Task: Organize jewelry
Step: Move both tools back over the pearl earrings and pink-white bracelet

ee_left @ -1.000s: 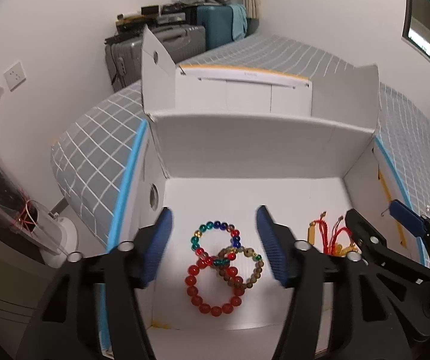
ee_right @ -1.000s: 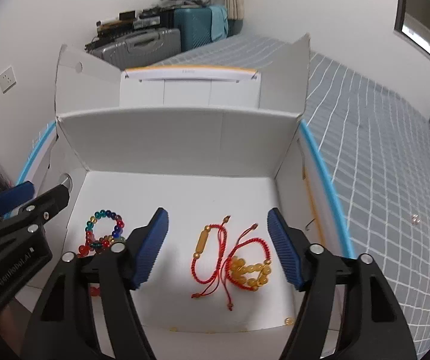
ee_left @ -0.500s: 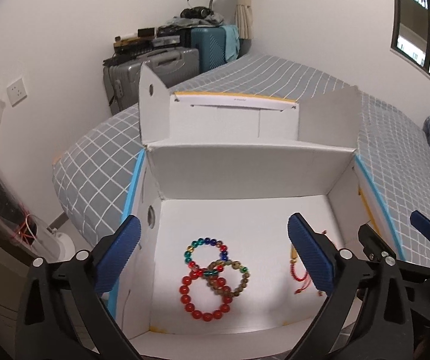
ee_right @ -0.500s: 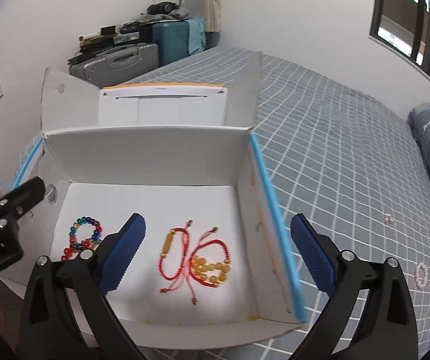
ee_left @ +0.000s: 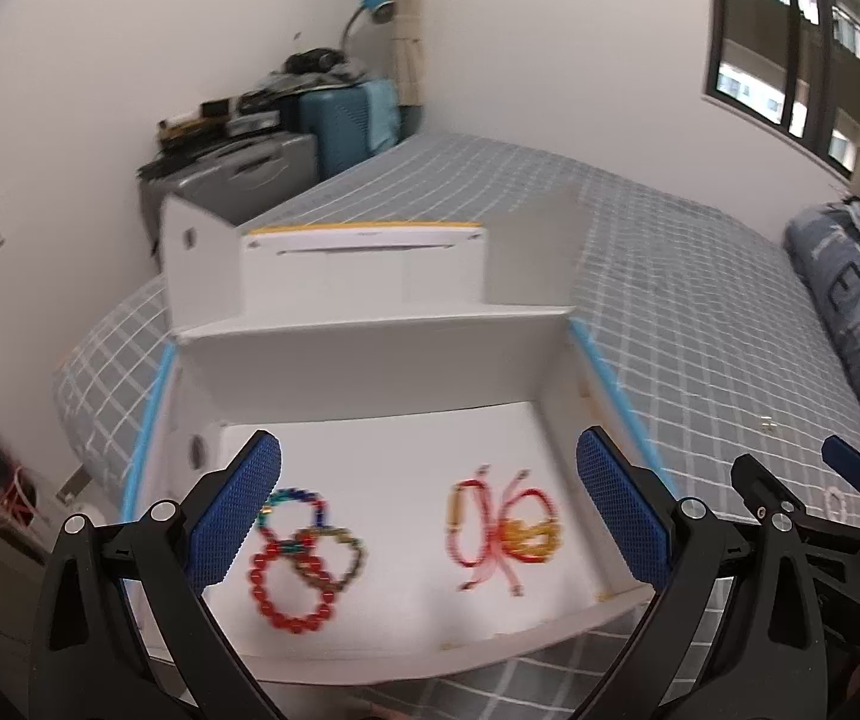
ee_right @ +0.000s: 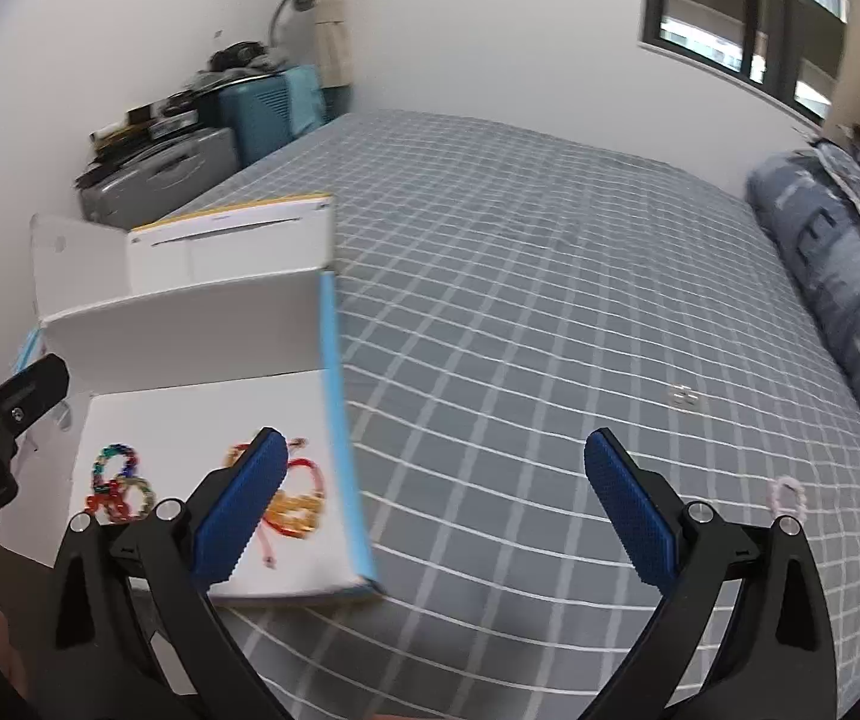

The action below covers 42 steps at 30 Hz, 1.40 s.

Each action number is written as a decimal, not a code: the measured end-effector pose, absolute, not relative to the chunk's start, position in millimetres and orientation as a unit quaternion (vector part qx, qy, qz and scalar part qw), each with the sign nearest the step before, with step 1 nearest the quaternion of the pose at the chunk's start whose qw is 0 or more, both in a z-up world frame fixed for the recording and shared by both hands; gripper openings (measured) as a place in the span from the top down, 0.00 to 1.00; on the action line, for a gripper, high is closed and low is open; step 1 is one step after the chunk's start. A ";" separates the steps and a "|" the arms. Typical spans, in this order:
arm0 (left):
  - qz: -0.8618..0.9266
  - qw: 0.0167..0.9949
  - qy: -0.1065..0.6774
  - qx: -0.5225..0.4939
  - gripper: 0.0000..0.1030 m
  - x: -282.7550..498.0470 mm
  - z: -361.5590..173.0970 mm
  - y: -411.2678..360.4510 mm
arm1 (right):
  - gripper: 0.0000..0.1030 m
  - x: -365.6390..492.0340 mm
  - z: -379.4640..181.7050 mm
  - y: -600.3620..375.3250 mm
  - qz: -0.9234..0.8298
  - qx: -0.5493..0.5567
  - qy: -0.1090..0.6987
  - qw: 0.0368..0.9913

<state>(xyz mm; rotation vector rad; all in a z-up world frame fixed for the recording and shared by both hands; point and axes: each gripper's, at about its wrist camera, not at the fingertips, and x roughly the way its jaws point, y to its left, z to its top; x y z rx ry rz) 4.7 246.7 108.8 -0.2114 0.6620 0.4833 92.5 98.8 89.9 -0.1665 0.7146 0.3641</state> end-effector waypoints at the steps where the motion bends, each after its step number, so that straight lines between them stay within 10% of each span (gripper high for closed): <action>1: 0.229 0.913 0.321 -0.101 0.06 7.5 110.0 239.8 | 0.07 93.4 91.3 88.8 0.169 -0.077 0.347 0.919; 25: 0.095 0.920 0.374 -0.064 0.06 121.7 79.9 76.9 | 0.07 130.9 88.4 -132.1 0.032 -0.007 0.365 0.930; 42: 0.043 0.896 0.441 0.013 0.06 331.2 -19.5 -36.9 | 0.07 258.7 -30.5 -219.9 -0.009 0.029 0.478 0.878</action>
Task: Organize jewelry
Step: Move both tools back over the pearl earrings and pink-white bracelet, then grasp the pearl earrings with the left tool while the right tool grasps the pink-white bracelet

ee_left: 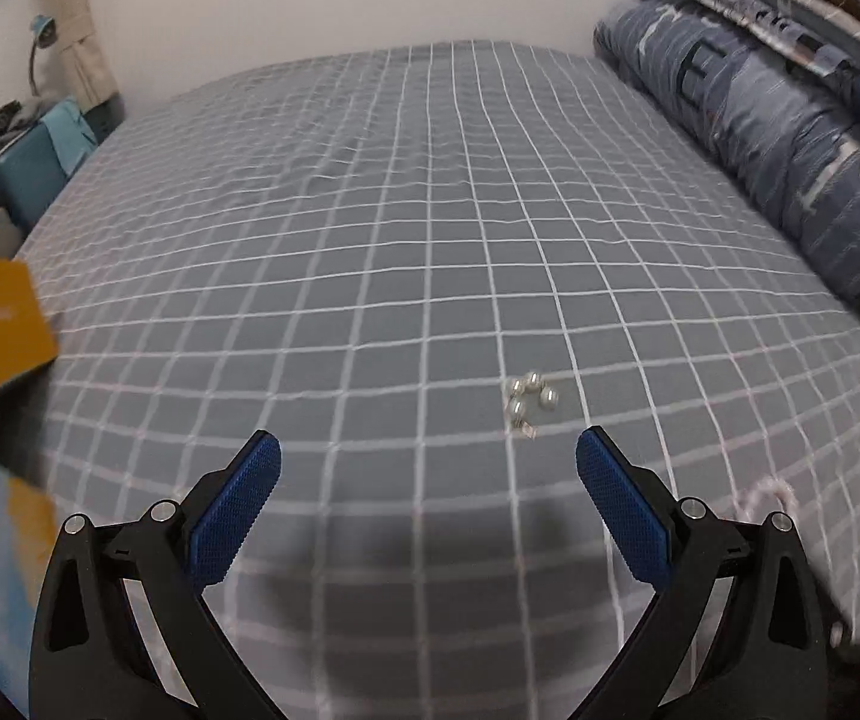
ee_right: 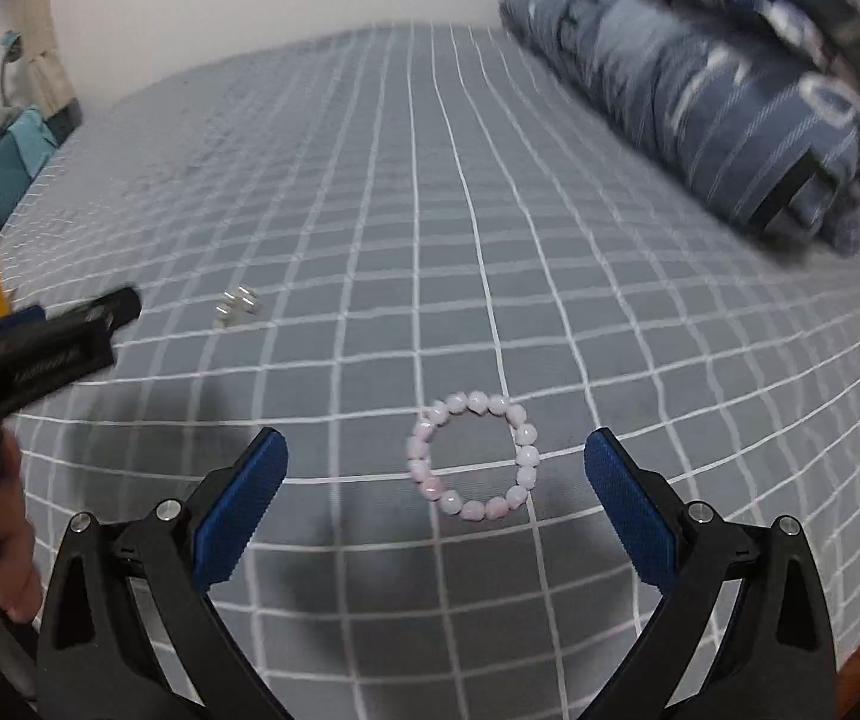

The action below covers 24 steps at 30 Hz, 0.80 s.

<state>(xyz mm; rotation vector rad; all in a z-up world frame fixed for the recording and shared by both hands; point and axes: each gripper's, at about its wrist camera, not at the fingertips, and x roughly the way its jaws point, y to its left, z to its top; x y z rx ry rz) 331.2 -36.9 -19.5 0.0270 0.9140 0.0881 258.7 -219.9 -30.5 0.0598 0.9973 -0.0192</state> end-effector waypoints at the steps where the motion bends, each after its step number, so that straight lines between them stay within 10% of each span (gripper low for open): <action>1: 0.043 0.893 0.448 0.016 0.06 341.9 -28.0 -41.2 | 0.07 263.7 -37.0 -224.3 -0.005 0.036 0.487 0.872; 15: 0.014 0.866 0.499 -0.024 0.08 403.8 -94.5 -59.5 | 0.08 295.2 -76.3 -238.5 -0.008 0.062 0.527 0.847; 24: 0.004 0.873 0.488 -0.003 0.71 400.4 -91.4 -66.9 | 0.57 299.6 -86.3 -235.6 -0.022 0.046 0.541 0.840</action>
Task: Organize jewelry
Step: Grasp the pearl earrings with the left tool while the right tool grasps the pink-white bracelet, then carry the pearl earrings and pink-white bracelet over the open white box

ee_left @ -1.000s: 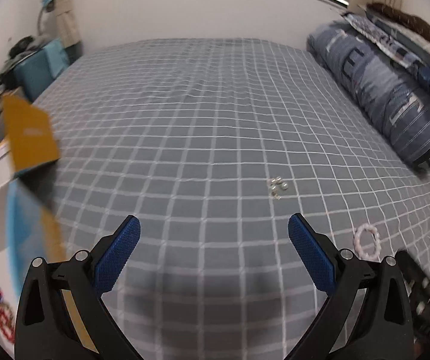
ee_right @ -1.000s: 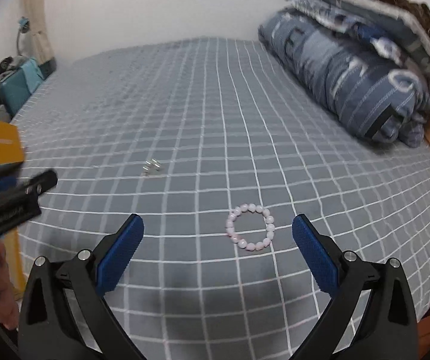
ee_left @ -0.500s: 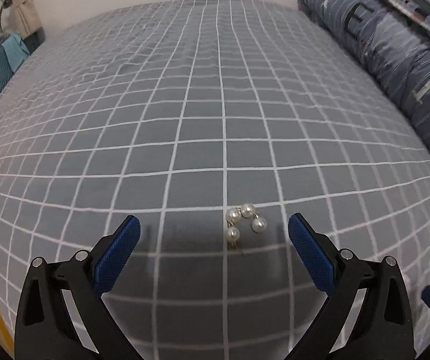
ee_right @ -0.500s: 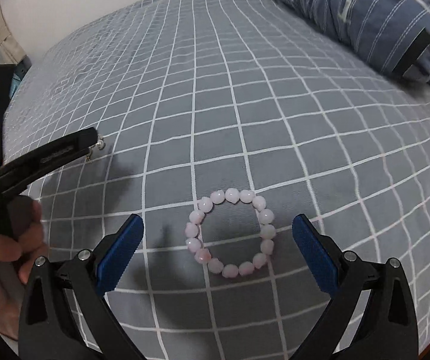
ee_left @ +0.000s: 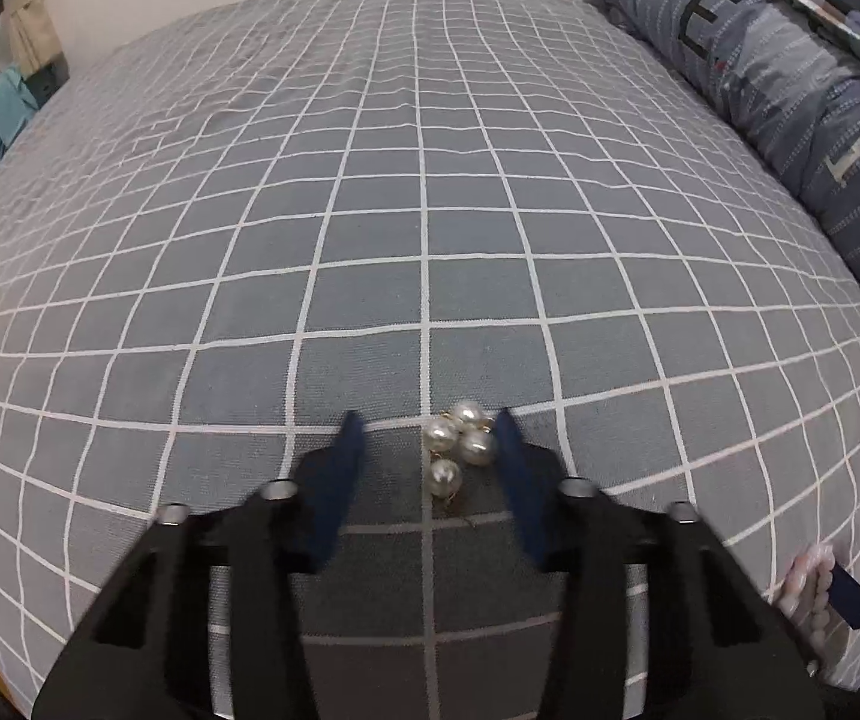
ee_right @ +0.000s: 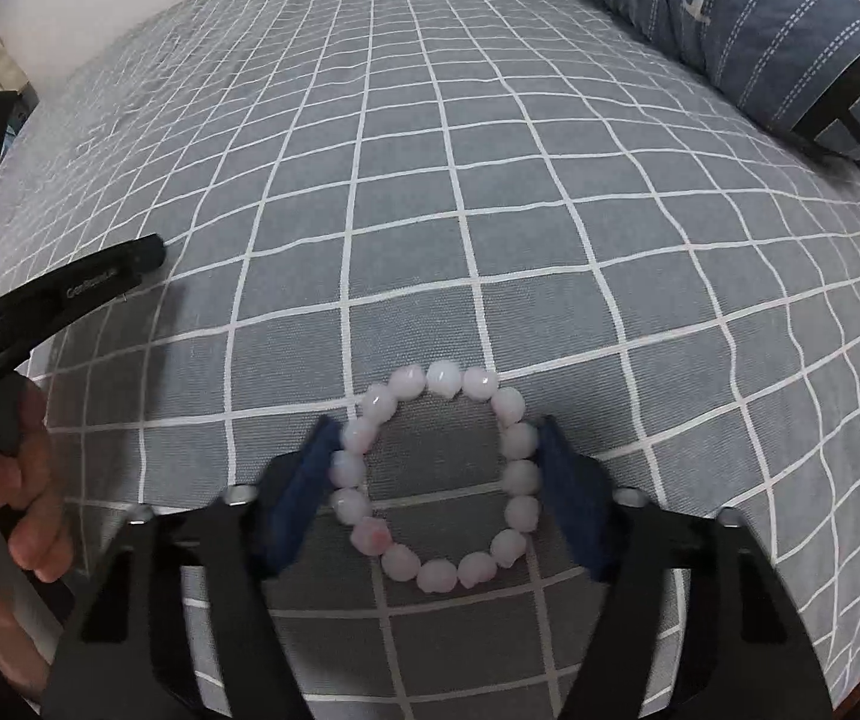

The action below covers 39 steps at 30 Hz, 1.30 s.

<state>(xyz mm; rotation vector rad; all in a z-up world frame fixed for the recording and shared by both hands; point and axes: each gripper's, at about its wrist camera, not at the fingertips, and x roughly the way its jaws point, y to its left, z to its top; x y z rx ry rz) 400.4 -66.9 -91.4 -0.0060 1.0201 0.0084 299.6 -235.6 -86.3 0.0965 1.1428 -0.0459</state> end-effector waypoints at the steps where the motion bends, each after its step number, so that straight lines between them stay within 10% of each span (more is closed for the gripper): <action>1: 0.002 0.873 0.488 0.001 0.78 399.6 -91.5 -68.0 | 0.75 298.6 -86.7 -236.6 -0.025 0.049 0.541 0.839; 3: -0.002 0.875 0.484 0.002 0.78 398.1 -90.9 -69.9 | 0.89 298.1 -84.6 -237.8 -0.027 0.056 0.542 0.838; 39: -0.004 0.890 0.456 0.011 0.78 356.9 -53.5 -64.2 | 0.90 268.4 -35.9 -239.3 -0.028 0.051 0.495 0.867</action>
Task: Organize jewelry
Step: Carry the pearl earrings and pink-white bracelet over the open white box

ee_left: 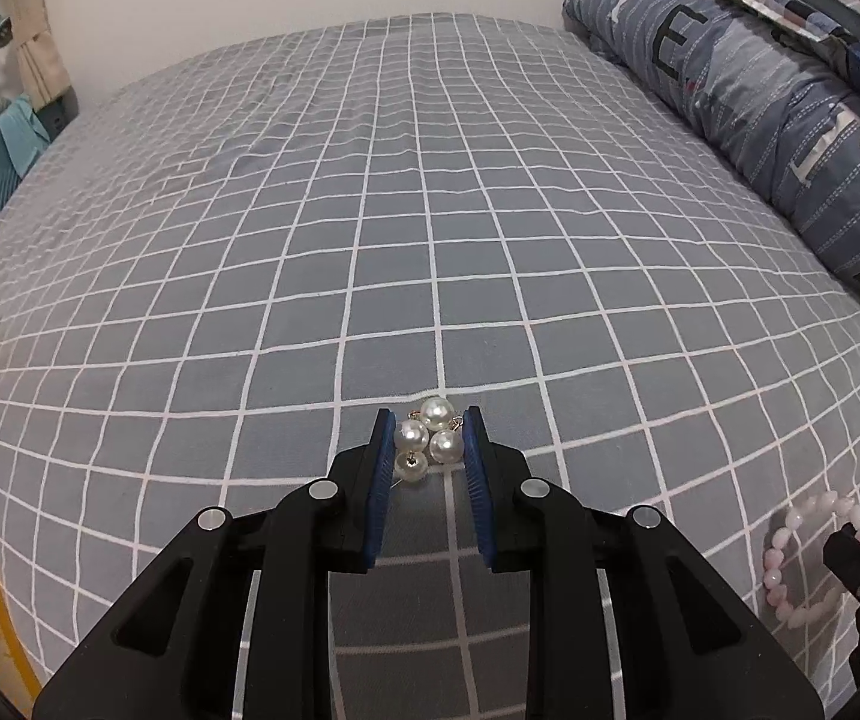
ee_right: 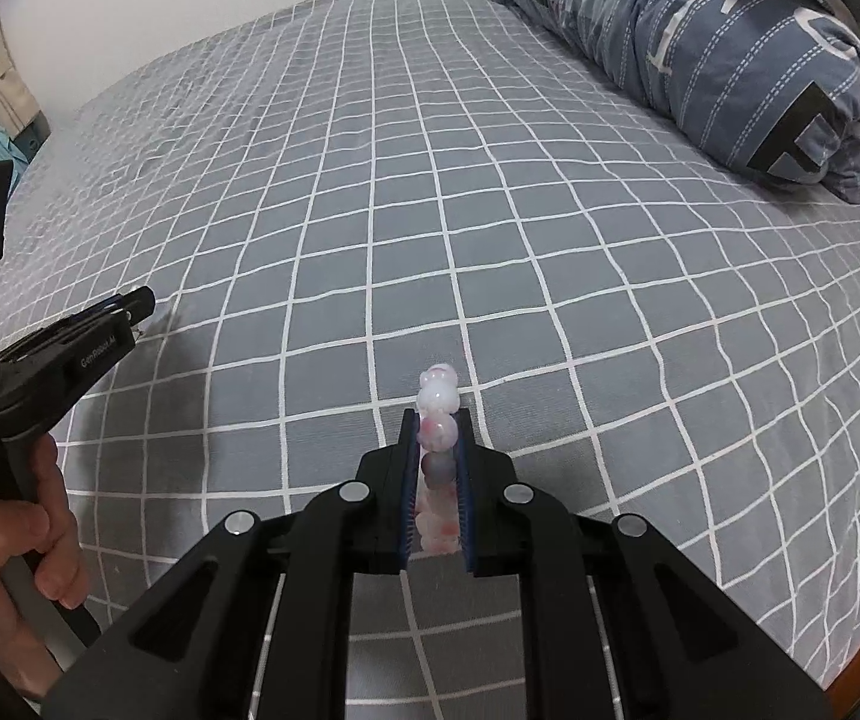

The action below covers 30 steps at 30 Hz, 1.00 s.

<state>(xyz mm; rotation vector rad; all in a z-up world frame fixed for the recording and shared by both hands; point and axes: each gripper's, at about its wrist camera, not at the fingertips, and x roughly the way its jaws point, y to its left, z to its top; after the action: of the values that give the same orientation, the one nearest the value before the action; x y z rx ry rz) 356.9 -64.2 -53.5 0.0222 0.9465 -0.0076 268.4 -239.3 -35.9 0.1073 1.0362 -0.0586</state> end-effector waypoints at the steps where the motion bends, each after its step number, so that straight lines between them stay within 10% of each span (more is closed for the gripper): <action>1: -0.004 0.890 0.456 0.010 0.78 354.8 -51.1 -64.1 | 0.90 267.5 -34.2 -238.8 -0.028 0.051 0.494 0.868; 30: 0.032 0.897 0.442 -0.006 0.78 271.6 22.9 -5.4 | 0.90 211.7 37.7 -181.8 0.007 0.012 0.437 0.899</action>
<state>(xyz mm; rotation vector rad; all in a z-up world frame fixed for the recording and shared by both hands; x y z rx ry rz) 271.6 -5.4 22.9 -0.0117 0.9152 0.0654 211.7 -181.8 37.7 0.0258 0.9056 0.0147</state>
